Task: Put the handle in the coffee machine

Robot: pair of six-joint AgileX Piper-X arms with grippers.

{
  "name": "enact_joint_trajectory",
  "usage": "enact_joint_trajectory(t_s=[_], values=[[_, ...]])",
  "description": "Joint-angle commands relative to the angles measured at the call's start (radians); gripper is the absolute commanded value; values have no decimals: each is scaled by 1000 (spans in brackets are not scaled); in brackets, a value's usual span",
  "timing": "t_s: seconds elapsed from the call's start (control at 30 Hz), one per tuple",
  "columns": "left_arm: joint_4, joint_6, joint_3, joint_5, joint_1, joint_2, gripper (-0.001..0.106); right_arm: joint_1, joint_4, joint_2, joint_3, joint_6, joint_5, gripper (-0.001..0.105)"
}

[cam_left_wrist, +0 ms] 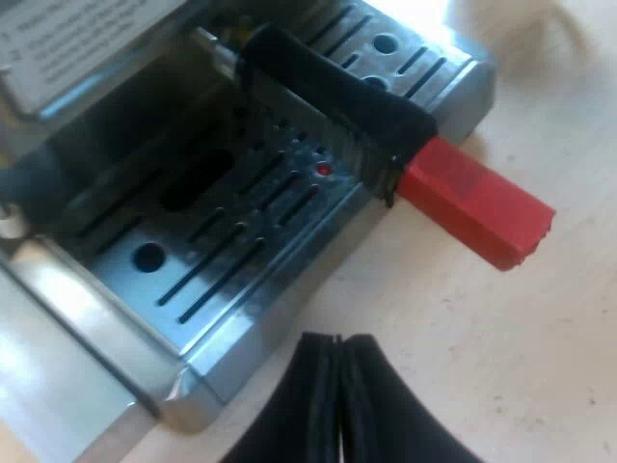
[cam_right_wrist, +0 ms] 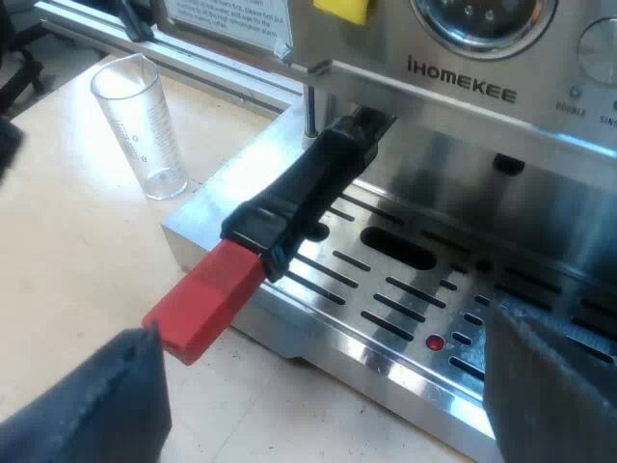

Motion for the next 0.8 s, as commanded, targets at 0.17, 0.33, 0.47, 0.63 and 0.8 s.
enact_joint_trajectory(t_s=[0.17, 0.33, 0.47, 0.63, 0.8], values=[[22, -68, -20, -71, -1, -78, 51, 0, 18, -10, -4, -22, -40, 70], [71, -68, -104, -104, -1, -83, 104, -2, 101, -10, -47, -29, -34, 70], [67, -96, -179, -109, -1, -83, 105, -36, 170, -10, -109, -32, -34, 70], [44, -207, -308, -116, -1, -83, 105, -128, 289, -12, -243, -75, -63, 70], [37, -242, -401, -162, -1, -56, 105, -248, 405, -14, -360, -91, -80, 70]])
